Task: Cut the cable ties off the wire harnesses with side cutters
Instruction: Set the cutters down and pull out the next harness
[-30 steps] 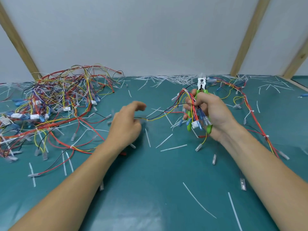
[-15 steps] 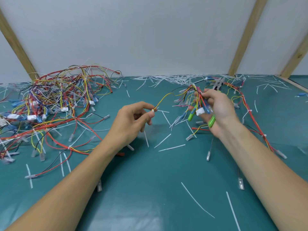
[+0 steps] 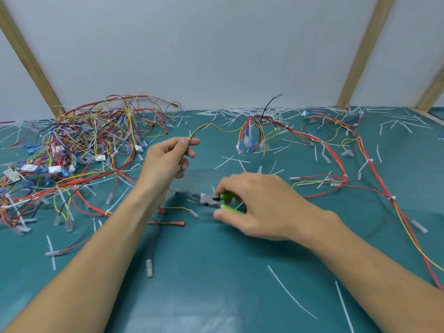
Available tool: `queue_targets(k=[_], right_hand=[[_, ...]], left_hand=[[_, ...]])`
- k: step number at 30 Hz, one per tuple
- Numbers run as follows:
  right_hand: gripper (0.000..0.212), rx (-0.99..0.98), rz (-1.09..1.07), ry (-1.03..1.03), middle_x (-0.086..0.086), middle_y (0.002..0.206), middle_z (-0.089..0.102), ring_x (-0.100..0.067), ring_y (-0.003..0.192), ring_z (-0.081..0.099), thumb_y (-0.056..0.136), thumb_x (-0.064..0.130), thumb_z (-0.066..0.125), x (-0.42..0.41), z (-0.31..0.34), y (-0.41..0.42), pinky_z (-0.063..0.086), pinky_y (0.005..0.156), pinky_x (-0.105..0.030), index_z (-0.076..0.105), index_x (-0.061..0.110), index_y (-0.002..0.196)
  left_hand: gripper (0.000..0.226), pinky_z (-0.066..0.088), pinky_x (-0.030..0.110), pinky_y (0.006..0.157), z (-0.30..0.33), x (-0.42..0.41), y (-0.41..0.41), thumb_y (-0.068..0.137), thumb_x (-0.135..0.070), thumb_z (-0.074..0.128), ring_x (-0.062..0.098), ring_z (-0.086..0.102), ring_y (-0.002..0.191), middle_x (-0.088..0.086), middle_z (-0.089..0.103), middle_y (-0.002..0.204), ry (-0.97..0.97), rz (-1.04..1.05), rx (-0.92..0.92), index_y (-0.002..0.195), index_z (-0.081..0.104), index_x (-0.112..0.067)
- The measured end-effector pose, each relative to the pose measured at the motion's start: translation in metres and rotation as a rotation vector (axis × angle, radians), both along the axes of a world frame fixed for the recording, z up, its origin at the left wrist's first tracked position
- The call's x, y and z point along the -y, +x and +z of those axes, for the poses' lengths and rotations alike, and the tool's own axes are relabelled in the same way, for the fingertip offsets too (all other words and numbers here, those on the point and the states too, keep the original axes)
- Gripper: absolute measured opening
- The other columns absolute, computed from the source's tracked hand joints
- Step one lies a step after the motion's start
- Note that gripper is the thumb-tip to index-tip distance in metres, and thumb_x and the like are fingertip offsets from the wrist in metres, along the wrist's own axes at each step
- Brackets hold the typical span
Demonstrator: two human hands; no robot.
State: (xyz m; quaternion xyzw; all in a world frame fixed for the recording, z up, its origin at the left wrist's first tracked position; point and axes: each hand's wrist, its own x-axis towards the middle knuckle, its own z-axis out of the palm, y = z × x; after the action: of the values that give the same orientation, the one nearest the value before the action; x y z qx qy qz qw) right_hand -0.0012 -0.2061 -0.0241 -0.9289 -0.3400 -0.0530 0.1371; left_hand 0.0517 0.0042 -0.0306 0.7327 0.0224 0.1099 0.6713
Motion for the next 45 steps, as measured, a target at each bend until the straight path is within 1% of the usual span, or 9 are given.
queue_targets(k=[7, 15, 21, 24, 29, 33, 37, 42, 45], right_hand=[[0.043, -0.091, 0.119, -0.017, 0.016, 0.109, 0.065, -0.007, 0.105, 0.056, 0.084, 0.068, 0.066, -0.005, -0.007, 0.0, 0.05, 0.091, -0.036, 0.071, 0.037, 0.114], [0.019, 0.338, -0.392, 0.969, 0.01, 0.079, 0.059, -0.015, 0.075, 0.057, 0.093, 0.036, 0.066, 0.015, 0.008, 0.024, 0.048, 0.068, -0.038, 0.057, 0.021, 0.087], [0.045, 0.076, -0.687, 0.766, 0.007, 0.111, 0.056, -0.014, 0.107, 0.055, 0.086, 0.044, 0.076, 0.033, -0.013, 0.051, 0.043, 0.088, -0.034, 0.051, 0.021, 0.116], [0.018, -0.018, -0.694, 0.669, 0.01, 0.089, 0.067, -0.021, 0.093, 0.064, 0.094, 0.044, 0.065, 0.037, -0.017, 0.057, 0.05, 0.082, -0.04, 0.062, 0.026, 0.093], [0.038, 0.08, -0.607, 0.61, 0.004, 0.063, 0.055, -0.026, 0.069, 0.052, 0.101, 0.046, 0.054, 0.028, -0.017, 0.048, 0.036, 0.06, -0.039, 0.054, 0.017, 0.077], [0.031, 0.108, -0.522, 0.599, 0.003, 0.066, 0.054, -0.024, 0.068, 0.051, 0.104, 0.036, 0.047, 0.01, -0.014, 0.038, 0.032, 0.06, -0.041, 0.051, 0.016, 0.081], [0.023, 0.085, -0.382, 0.556, 0.005, 0.07, 0.059, -0.025, 0.073, 0.055, 0.096, 0.037, 0.047, 0.0, -0.01, 0.026, 0.046, 0.066, -0.043, 0.06, 0.02, 0.088], [0.024, 0.12, -0.219, 0.555, 0.011, 0.07, 0.059, -0.015, 0.069, 0.056, 0.09, 0.049, 0.056, -0.005, -0.004, 0.012, 0.049, 0.067, -0.04, 0.063, 0.027, 0.085], [0.035, 0.105, -0.141, 0.646, 0.011, 0.082, 0.064, -0.014, 0.079, 0.06, 0.093, 0.057, 0.049, -0.003, 0.0, 0.011, 0.049, 0.073, -0.039, 0.068, 0.028, 0.087]], left_hand=[[0.02, 0.04, 0.022, 0.06, 0.005, -0.003, -0.003, 0.098, -0.022, 0.058, 0.009, 0.053, 0.065, -0.008, 0.066, 0.082, -0.109, -0.264, -0.082, 0.095, 0.077, -0.019], [0.01, 0.034, 0.017, 0.055, -0.003, 0.024, -0.018, 0.084, -0.018, 0.061, 0.008, 0.044, 0.058, 0.001, 0.056, 0.062, 0.475, -0.093, 0.317, 0.079, 0.069, -0.017], [0.01, 0.04, 0.02, 0.068, -0.002, 0.027, -0.023, 0.08, -0.017, 0.063, 0.02, 0.053, 0.069, -0.006, 0.064, 0.073, 0.57, -0.134, 0.358, 0.077, 0.072, -0.021], [0.008, 0.047, 0.038, 0.081, -0.005, 0.026, -0.023, 0.081, -0.021, 0.065, 0.017, 0.056, 0.077, -0.006, 0.061, 0.077, 0.693, -0.1, 0.404, 0.08, 0.073, -0.021], [0.027, 0.041, 0.039, 0.083, -0.01, 0.023, -0.016, 0.085, -0.02, 0.068, 0.02, 0.055, 0.098, -0.006, 0.055, 0.097, 1.021, 0.219, 0.38, 0.112, 0.068, -0.026], [0.049, 0.04, 0.031, 0.061, -0.006, 0.03, -0.021, 0.082, -0.01, 0.063, 0.001, 0.053, 0.074, -0.012, 0.045, 0.083, 0.854, 0.141, 0.493, 0.124, 0.056, -0.032], [0.077, 0.054, 0.036, 0.069, -0.01, 0.045, -0.029, 0.081, -0.015, 0.068, 0.006, 0.057, 0.082, -0.016, 0.048, 0.099, 0.815, -0.034, 0.509, 0.146, 0.035, -0.042], [0.049, 0.054, 0.043, 0.07, -0.008, 0.039, -0.026, 0.081, -0.037, 0.047, 0.008, 0.055, 0.082, -0.012, 0.047, 0.094, 0.81, -0.061, 0.475, 0.129, 0.058, -0.037], [0.028, 0.053, 0.042, 0.07, -0.01, 0.04, -0.026, 0.086, -0.017, 0.056, 0.013, 0.061, 0.085, -0.005, 0.058, 0.095, 0.658, -0.091, 0.501, 0.112, 0.068, -0.021]])
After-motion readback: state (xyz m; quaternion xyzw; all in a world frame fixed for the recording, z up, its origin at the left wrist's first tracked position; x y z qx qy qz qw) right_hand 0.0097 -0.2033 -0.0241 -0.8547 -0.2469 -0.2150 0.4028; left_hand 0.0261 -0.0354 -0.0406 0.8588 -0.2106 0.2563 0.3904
